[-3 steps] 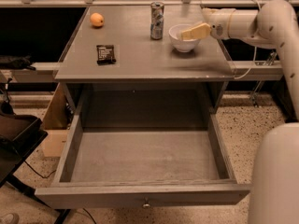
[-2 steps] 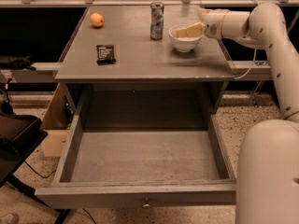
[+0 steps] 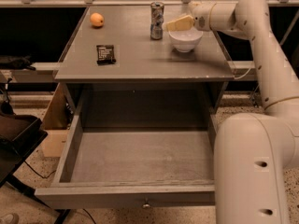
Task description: Place redbull can into top drawer
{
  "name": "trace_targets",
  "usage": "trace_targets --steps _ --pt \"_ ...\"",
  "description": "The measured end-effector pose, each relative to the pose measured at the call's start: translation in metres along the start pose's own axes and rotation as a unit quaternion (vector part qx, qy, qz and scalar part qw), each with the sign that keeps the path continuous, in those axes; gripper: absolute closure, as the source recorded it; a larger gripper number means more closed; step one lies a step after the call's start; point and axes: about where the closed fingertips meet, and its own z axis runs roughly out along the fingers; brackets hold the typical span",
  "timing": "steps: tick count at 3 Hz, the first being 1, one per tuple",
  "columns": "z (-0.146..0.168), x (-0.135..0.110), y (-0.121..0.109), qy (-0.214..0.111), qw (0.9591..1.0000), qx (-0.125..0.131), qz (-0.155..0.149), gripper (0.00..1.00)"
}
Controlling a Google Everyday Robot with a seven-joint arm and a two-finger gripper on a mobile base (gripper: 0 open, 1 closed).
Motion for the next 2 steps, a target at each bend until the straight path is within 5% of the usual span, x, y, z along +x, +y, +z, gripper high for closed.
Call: trace_targets --steps 2 --pt "0.037 0.0 -0.008 0.019 0.9996 0.021 0.005 0.0"
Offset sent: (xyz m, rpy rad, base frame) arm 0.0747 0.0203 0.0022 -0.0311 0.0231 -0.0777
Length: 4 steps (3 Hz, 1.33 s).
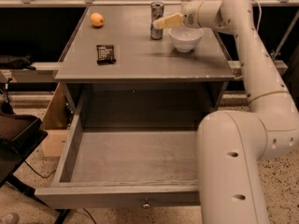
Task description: Place redbull can into top drawer
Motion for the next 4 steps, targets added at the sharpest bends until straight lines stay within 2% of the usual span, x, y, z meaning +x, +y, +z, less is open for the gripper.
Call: trace_targets --steps 3,4 --pt "0.035 -0.009 0.001 0.009 0.9997 0.02 -0.014 0.0" --pt "0.049 -0.012 0.007 0.001 0.9998 0.015 -0.014 0.1"
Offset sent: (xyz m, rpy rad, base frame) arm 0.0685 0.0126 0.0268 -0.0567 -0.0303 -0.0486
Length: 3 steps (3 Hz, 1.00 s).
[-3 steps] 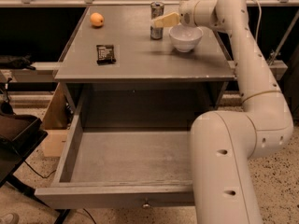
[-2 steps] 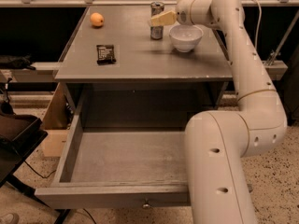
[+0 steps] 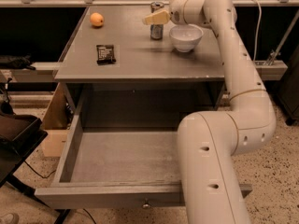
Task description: Place redbull can into top drawer
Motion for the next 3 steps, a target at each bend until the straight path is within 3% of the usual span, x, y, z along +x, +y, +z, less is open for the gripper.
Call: trace_targets --steps 3 --pt "0.0134 -0.0025 0.0108 -0.009 0.9999 -0.012 -0.003 0.78"
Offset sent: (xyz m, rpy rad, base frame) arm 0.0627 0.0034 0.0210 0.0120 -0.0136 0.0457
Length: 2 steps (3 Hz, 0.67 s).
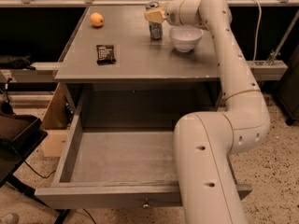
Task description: Place redbull can into top drawer
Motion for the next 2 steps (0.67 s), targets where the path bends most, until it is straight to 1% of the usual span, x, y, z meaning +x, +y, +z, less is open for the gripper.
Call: trace_targets --steps 1,2 --pt "0.0 0.0 0.0 0.0 1.0 0.0 0.0 0.99" --pt "-0.0017 -0.0078 0.0025 -0.01 0.9999 -0.004 -0.001 1.0"
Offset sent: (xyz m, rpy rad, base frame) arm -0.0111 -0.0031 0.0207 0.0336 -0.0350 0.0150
